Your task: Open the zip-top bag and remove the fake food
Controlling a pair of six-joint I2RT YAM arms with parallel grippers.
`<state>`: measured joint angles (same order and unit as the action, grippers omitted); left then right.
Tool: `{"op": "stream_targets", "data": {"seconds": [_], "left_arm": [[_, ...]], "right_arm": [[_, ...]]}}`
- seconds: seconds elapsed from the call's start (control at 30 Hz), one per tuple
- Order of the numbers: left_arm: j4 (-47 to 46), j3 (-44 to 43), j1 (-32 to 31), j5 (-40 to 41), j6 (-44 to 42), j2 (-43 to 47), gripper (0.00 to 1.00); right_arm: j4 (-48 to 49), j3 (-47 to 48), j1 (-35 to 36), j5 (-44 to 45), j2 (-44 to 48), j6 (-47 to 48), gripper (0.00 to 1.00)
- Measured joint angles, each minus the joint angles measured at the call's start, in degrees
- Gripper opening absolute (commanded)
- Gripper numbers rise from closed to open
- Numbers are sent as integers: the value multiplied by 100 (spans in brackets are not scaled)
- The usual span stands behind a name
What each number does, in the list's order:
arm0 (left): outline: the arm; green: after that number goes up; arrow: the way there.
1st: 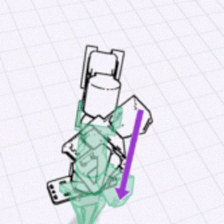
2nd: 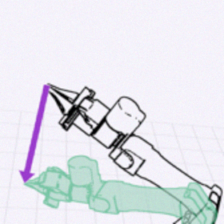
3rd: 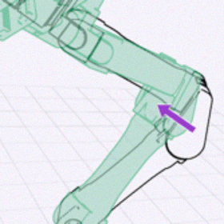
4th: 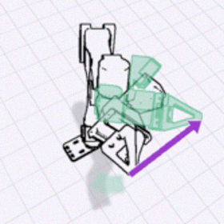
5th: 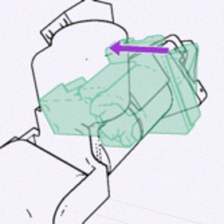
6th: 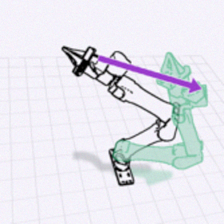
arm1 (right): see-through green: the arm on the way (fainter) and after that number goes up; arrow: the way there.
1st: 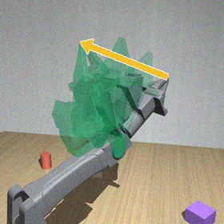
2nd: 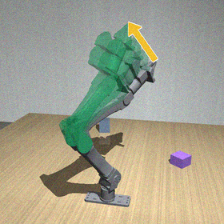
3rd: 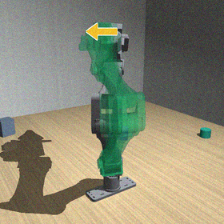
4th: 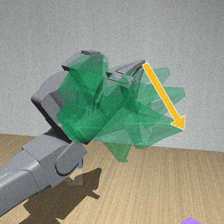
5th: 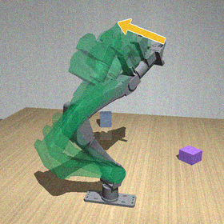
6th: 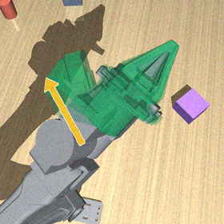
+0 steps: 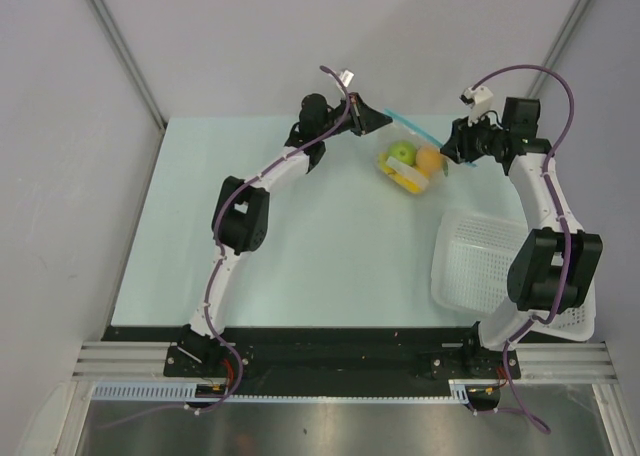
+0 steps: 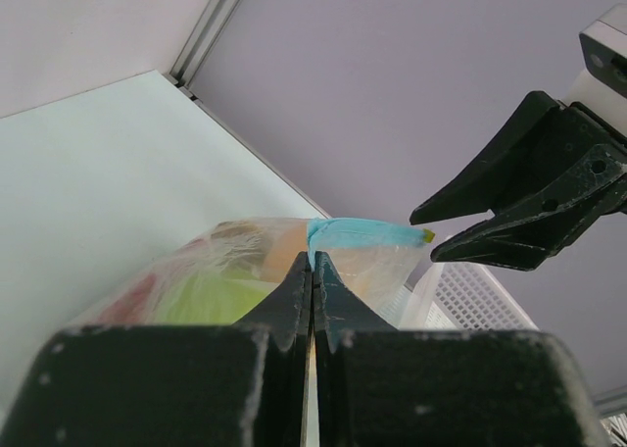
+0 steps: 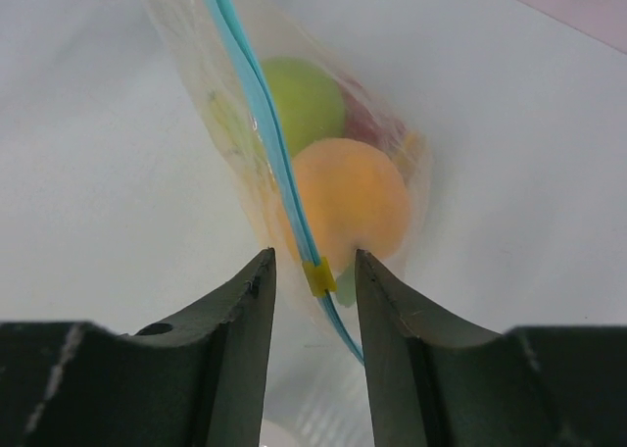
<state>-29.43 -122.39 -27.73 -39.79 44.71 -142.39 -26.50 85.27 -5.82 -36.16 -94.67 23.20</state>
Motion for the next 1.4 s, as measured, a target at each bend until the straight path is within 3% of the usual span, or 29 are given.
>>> {"op": "stream_targets", "data": {"seconds": [0.07, 0.17, 0.3, 0.6, 0.83, 0.93, 1.07, 1.17, 1.23, 1.27, 1.3, 1.4], "left_arm": [[-7, 0, 2, 0, 37, 0, 0], [-7, 0, 7, -4, 57, -2, 0], [-4, 0, 11, -4, 83, 0, 0], [7, 9, 0, 111, 240, -2, 0], [-2, 37, -37, 275, 586, -2, 0], [-4, 81, -37, 278, 640, 0, 0], [0, 184, -50, 168, 699, -2, 0], [2, 275, -107, 70, 737, -2, 0], [2, 317, -118, 22, 737, 0, 0], [2, 323, -118, 57, 734, 0, 0], [2, 326, -96, 105, 734, -2, 0], [-4, 319, 17, 153, 737, -2, 0]], "right_arm": [[-4, -9, -20, -15, 0, 0, 42], [-24, -20, -24, -33, 0, 4, 31], [-44, -44, -28, -57, 0, 28, 1], [-168, -284, -24, 251, 166, -74, 0], [-254, -1099, -26, 693, 1086, -70, 0], [-269, -1493, -28, 968, 1565, -46, 2], [-245, -2092, -7, 1279, 2111, -22, 14], [-264, -2380, 48, 1427, 2371, -59, 18], [-284, -2457, 52, 1491, 2465, -107, 29], [-337, -2468, 57, 1545, 2507, -155, 47], [-396, -2492, 57, 1615, 2562, -221, 53], [-457, -2507, 61, 1659, 2688, -505, 63]]}}
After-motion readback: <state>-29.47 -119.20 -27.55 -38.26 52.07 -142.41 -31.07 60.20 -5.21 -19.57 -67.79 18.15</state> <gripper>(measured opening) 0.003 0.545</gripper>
